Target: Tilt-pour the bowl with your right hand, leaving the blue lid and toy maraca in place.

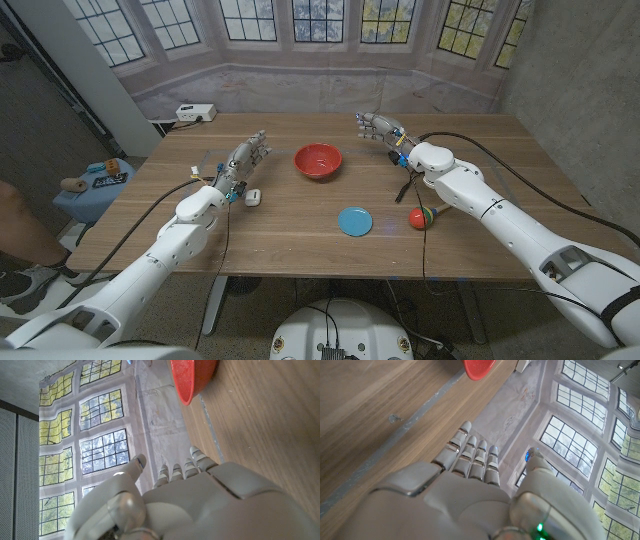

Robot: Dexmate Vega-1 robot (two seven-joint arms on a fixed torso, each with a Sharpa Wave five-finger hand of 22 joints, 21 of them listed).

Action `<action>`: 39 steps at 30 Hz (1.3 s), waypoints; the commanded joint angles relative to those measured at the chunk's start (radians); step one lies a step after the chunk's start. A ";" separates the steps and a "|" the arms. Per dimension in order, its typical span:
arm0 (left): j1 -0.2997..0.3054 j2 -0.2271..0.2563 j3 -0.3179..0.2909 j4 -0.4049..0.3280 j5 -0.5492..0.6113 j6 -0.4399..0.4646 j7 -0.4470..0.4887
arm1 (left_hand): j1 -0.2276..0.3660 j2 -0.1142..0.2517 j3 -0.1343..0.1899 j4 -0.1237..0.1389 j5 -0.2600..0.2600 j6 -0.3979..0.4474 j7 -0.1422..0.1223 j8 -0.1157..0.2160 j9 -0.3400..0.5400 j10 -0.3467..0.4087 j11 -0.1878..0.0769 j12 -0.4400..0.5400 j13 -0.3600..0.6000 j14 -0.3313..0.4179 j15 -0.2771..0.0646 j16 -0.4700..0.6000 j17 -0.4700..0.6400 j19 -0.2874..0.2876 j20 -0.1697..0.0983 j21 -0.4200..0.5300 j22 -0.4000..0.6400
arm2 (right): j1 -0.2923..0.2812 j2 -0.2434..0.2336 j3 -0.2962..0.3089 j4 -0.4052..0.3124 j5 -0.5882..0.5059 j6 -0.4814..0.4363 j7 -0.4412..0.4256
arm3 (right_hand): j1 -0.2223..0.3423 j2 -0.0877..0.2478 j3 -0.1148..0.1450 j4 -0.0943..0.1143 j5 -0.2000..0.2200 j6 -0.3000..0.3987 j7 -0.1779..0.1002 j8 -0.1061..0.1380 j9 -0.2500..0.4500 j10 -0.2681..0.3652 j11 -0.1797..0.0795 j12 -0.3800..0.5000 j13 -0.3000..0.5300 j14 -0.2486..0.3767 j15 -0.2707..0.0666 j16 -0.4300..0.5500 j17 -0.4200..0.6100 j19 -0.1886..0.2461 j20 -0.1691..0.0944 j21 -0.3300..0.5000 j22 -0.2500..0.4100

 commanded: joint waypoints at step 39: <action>0.046 0.015 -0.005 -0.055 0.002 -0.016 0.015 | -0.158 -0.171 0.002 -0.025 0.003 0.006 0.005 0.009 0.003 0.007 -0.001 0.003 0.003 -0.003 0.003 0.003 0.003 0.000 -0.003 -0.001 0.002 | 0.230 0.059 -0.186 0.009 -0.197 -0.381 0.000 | 0.210 -0.037 0.026 -0.035 0.000 0.158 0.026 0.021 0.005 0.163 0.039 0.024 0.010 0.178 -0.010 0.040 0.001 0.161 0.019 0.019 0.005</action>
